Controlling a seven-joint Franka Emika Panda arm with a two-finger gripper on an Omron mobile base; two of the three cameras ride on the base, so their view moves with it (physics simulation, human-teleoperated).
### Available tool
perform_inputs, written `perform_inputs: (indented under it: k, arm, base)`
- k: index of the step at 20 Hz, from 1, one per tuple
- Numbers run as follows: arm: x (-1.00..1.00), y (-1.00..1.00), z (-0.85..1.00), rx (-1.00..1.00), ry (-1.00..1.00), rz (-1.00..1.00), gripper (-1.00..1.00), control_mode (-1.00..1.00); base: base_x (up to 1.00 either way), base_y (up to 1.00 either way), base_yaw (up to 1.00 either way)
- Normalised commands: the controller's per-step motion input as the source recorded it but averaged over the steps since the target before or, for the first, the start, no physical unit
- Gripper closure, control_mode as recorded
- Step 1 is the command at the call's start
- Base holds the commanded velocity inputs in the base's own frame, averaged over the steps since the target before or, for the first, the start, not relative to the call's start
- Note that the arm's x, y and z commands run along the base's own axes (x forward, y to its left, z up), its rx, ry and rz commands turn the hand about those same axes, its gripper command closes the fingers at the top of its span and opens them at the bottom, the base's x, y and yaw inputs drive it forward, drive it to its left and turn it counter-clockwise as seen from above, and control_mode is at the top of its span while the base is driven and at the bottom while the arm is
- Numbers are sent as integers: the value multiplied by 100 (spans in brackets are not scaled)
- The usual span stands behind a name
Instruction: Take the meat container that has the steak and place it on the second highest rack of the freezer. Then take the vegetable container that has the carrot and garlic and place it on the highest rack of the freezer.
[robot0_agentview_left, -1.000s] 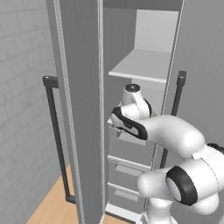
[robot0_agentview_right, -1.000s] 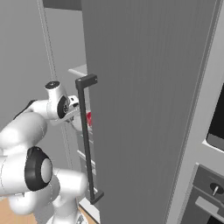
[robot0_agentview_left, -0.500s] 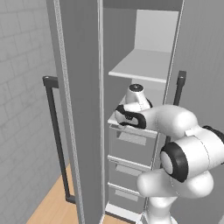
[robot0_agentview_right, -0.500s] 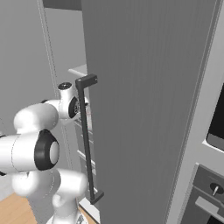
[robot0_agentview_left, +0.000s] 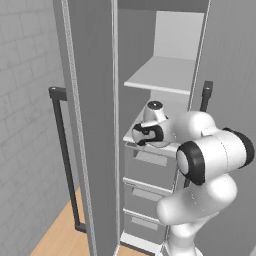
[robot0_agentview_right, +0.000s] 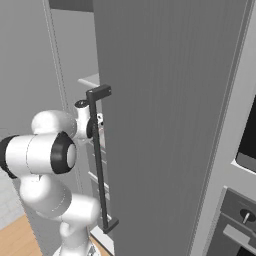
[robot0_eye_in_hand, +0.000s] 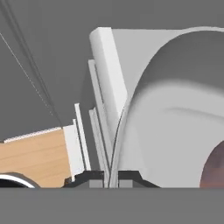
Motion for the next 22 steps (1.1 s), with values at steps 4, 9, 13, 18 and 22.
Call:
perform_inputs:
  k: [4,9,13,18,22]
  arm:
    - [30,-6,-24,-2,-1,5,100,-100]
    - [16,-13,-7,0,-4,7,100,-100]
    - [13,-24,-2,0,-8,9,100,-100]
    - [0,-16,-1,0,-17,6,100,-100]
    - [0,-1,-22,-1,-12,6,-100,-100]
  base:
    - [0,0,0]
    - [0,0,0]
    - [0,0,0]
    - [0,0,0]
    - [0,0,0]
